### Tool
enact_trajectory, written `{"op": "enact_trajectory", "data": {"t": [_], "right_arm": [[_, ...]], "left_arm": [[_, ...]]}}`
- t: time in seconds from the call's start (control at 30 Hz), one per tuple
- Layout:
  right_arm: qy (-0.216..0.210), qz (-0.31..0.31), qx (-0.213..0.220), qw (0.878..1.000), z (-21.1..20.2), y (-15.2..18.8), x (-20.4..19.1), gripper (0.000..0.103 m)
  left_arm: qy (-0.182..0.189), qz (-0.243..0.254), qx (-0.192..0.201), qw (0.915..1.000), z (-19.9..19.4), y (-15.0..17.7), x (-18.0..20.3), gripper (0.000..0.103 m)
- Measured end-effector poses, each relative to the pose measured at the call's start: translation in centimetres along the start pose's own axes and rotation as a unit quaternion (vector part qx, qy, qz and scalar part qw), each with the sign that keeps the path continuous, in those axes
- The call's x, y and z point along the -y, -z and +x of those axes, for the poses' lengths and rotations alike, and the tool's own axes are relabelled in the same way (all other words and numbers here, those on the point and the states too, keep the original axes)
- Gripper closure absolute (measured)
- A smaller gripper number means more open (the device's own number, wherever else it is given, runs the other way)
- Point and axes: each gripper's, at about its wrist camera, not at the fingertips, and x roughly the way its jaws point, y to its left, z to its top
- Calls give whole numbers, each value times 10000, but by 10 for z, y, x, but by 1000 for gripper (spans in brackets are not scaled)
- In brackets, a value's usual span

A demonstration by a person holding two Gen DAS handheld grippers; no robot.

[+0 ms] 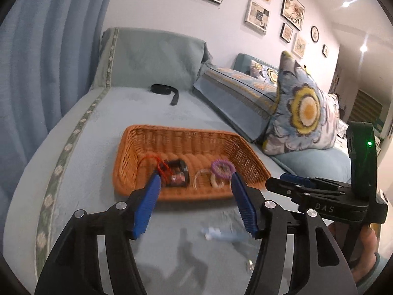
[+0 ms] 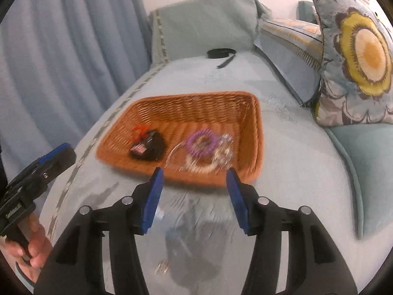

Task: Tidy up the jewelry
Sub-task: 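Move both tools back toward the gold ring charm and light blue clip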

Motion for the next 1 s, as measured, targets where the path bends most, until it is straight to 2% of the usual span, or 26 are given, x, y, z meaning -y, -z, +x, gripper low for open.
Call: {"op": "enact_trajectory", "data": {"t": [0.23, 0.4, 0.47, 0.6, 0.87, 1.0], "right_arm": [[22, -112, -41, 9999, -26, 67, -16, 53], [-46, -170, -348, 9992, -13, 99, -26, 54], [-52, -243, -427, 9988, -7, 107, -31, 57], [-72, -330, -563, 9978, 6, 114, -38, 67], [146, -494, -672, 9964, 23, 113, -50, 68], [380, -584, -709, 9950, 28, 113, -50, 87]], "left_arm": [[-189, -121, -122, 9997, -34, 54, 6, 43], [-216, -275, -391, 9986, -21, 82, -2, 44], [-211, -325, -472, 9981, -13, 88, -4, 45], [-261, -501, -705, 9959, 4, 101, -13, 45], [-274, -634, -759, 9947, 8, 104, -17, 48], [-303, -513, -775, 9952, 9, 104, -12, 48]]}}
